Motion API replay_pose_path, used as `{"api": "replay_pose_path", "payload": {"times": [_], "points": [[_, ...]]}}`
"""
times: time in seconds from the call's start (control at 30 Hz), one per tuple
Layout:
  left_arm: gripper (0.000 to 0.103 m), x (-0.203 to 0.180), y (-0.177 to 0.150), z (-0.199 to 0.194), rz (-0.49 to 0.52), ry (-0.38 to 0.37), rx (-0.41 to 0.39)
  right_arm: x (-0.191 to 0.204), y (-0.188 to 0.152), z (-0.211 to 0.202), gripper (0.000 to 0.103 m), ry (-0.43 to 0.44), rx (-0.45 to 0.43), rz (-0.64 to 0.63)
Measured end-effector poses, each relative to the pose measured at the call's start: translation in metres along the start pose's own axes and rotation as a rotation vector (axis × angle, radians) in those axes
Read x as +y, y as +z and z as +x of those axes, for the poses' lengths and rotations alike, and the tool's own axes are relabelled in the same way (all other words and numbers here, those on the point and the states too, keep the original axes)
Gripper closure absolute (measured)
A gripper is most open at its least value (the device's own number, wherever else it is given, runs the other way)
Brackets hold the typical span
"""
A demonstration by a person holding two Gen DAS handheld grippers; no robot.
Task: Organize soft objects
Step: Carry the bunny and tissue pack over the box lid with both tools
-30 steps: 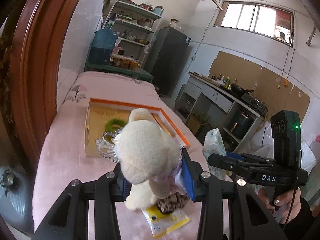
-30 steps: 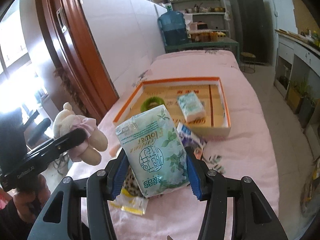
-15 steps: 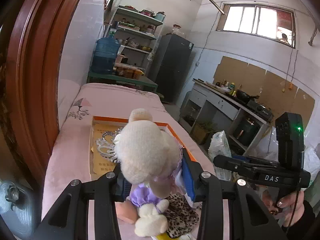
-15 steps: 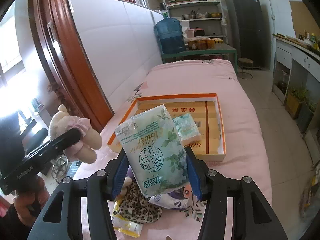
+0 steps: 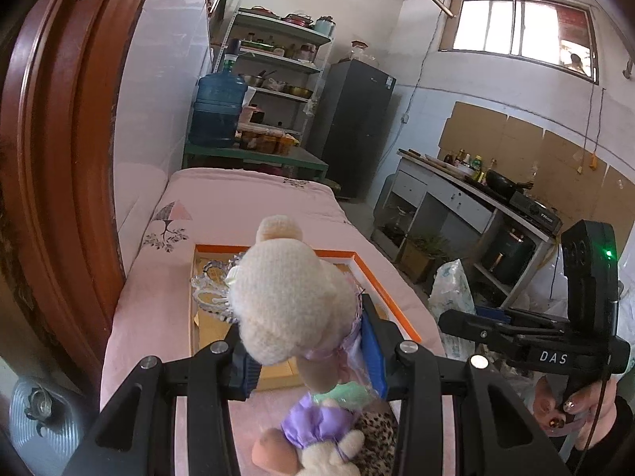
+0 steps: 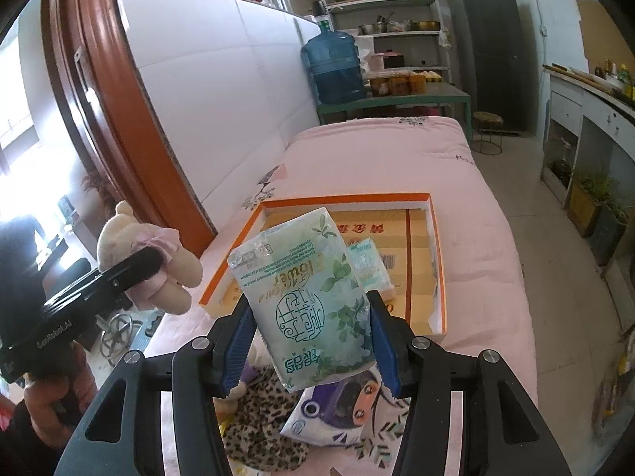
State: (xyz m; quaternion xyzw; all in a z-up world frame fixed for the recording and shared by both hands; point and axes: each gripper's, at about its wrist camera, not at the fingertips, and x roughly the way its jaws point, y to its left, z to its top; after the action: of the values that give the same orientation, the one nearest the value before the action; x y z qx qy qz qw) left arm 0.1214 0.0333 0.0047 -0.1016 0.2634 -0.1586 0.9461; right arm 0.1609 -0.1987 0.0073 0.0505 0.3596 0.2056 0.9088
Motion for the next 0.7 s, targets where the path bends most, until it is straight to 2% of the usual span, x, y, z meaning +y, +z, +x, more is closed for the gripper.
{"api": "replay_pose_path", "payload": {"times": [0.43, 0.7], "points": [[0.06, 0.011, 0.025, 0.055, 0.008, 0.004, 0.038, -0.028, 0.038, 0.043, 0.047, -0.013, 0.019, 0.018], [0.06, 0.027, 0.038, 0.091, -0.02, 0.018, 0.074, -0.049, 0.056, 0.079, 0.047, -0.019, 0.063, 0.058]]}}
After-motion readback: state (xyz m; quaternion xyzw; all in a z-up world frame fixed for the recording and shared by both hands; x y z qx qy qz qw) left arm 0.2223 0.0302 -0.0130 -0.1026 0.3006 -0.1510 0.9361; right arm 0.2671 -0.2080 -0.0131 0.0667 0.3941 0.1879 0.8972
